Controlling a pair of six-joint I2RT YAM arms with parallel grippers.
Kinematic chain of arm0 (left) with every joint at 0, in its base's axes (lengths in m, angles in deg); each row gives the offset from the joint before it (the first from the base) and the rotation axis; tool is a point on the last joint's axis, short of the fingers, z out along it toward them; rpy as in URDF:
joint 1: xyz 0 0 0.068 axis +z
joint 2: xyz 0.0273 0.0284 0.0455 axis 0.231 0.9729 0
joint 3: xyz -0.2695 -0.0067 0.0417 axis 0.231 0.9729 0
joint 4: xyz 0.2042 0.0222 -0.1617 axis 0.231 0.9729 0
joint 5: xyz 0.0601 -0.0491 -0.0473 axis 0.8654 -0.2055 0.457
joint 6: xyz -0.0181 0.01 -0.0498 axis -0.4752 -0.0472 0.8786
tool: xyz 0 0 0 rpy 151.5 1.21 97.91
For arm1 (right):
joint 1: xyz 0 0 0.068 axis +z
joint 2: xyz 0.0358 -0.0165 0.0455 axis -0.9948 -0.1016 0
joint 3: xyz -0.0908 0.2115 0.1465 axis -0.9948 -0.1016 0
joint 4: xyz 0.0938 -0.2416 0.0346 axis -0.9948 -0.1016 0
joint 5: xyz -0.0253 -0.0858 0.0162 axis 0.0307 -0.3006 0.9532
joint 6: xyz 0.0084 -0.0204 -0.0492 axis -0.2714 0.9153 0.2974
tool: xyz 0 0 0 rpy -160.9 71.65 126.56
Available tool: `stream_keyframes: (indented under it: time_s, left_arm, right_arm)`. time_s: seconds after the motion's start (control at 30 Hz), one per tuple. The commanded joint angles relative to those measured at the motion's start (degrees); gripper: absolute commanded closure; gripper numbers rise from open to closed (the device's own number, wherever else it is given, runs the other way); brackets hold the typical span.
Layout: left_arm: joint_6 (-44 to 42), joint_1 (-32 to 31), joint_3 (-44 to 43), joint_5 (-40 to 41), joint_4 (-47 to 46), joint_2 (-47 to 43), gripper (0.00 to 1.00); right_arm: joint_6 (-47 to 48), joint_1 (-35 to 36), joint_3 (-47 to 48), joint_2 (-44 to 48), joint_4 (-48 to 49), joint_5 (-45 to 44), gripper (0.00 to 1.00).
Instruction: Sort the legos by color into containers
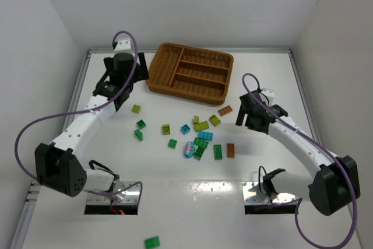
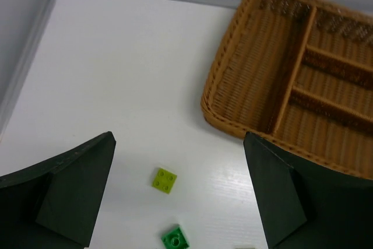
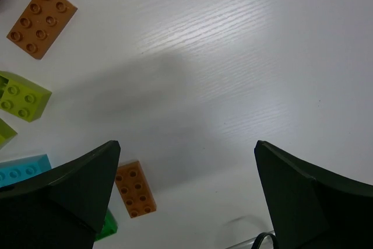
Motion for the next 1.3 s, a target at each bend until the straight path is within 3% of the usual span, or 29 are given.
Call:
stream_keyframes:
  time_s: [0.0,0.1,0.27,0.6,0.87,1.0,1.27]
  left_arm:
    - [2.06,1.05,-2.05,9.27,0.88,-2.09,0.01]
    - [9.55,3.0,-2.58,11.57,5.28,-2.62,0.01]
    - [5.96,4.14,-3.9,3.59,8.1,-1.39,0.01]
    - [9.63,-1.31,-1.0,1.11,12.05,-0.78,0.01]
    - [11.93,-2.45,-0.91,-4.61,14.87,0.28,0.01]
    - [11.93,-3.77,0.15,-3.82,14.87,0.28,0.01]
    - [11.4,-5.35,0.67,-4.34,14.87,0.8,0.01]
  right_arm:
    - [-0.32,0.4,-1.13,0.99,2.2,0.47,0.0]
    - [-0.32,0.4,-1.13,2.74,2.73,1.78,0.0]
    - [0.99,0.4,-3.94,5.2,2.2,7.74,0.0]
    - [-0.76,6.45,-11.23,8.9,4.92,17.16,0.08]
    - [0.47,8.4,-14.84,-0.06,14.24,21.29,0.25]
    - [1.09,8.4,-14.84,-2.34,16.44,23.93,0.26]
    - [0.48,8.92,-15.37,-7.09,16.36,20.26,0.42]
